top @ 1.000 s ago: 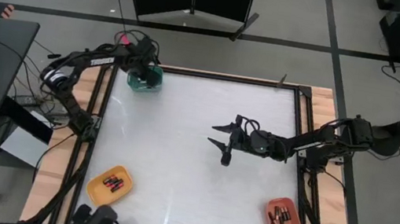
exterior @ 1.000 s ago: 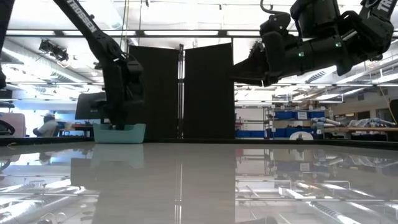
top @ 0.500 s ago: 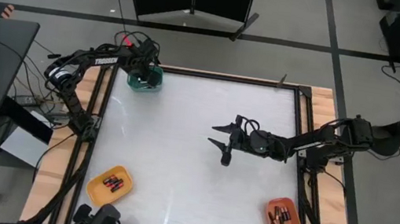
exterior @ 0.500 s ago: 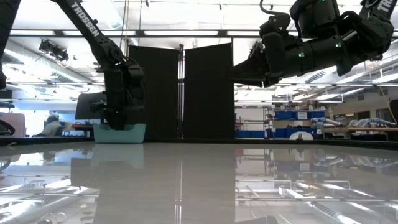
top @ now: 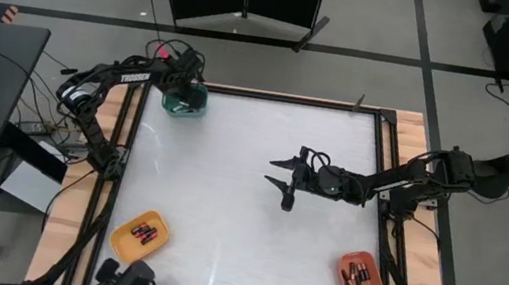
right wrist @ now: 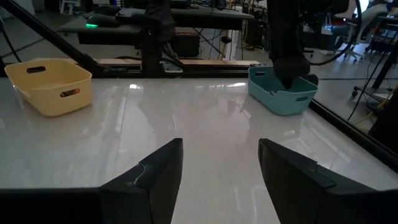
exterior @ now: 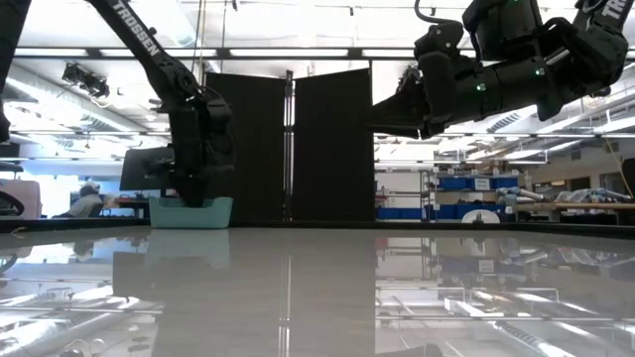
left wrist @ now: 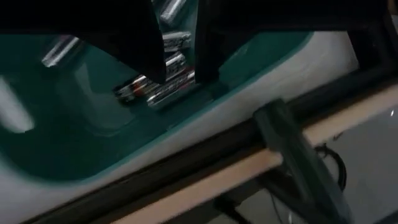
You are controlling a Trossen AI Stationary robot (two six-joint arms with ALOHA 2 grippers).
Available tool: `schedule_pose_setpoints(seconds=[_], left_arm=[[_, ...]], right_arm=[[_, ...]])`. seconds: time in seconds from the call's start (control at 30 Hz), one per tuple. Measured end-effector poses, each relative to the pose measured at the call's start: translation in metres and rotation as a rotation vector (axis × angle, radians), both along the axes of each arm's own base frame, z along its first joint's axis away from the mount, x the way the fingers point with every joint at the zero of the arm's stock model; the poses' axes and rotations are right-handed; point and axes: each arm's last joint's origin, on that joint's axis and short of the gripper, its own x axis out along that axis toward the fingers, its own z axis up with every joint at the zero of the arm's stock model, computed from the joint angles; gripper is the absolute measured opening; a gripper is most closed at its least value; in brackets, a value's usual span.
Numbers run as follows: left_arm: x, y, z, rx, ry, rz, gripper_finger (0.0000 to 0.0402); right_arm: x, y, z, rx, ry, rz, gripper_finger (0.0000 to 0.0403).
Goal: Sort batteries
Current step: Return to home position
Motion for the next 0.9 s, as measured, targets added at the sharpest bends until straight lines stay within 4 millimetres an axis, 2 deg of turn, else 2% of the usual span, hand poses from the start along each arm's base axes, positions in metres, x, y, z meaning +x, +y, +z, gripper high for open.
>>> schedule_pose_setpoints(seconds=[0.17, 0.3, 0.4, 0.5, 0.77, 0.9], left_arm=[[0.007, -0.008, 0.016, 0.077, -0.013, -0.025, 0.0094], [0.012, -0.021, 0.039, 0.190, -0.002, -0.031, 0.0094], [0.020, -0.036, 0.056, 0.263, -0.020, -0.065, 0.0094], [0.033, -0.054, 0.065, 0.355, -0.084, -0.134, 0.0089], [0.059, -0.113, 0.053, 0.577, -0.396, -0.384, 0.0043], [0.066, -0.139, 0.044, 0.652, -0.576, -0.552, 0.0018]], right_arm=[[0.000, 0.000, 0.000, -0.007, 0.002, 0.001, 0.0220], [0.000, 0.000, 0.000, -0.013, 0.003, 0.002, 0.0214], [0.000, 0.000, 0.000, -0.025, 0.005, 0.004, 0.0196], [0.000, 0.000, 0.000, -0.027, 0.006, 0.005, 0.0161], [-0.001, 0.000, -0.003, -0.054, 0.051, 0.018, 0.0015], [-0.001, 0.000, -0.004, -0.059, 0.058, 0.023, 0.0021]])
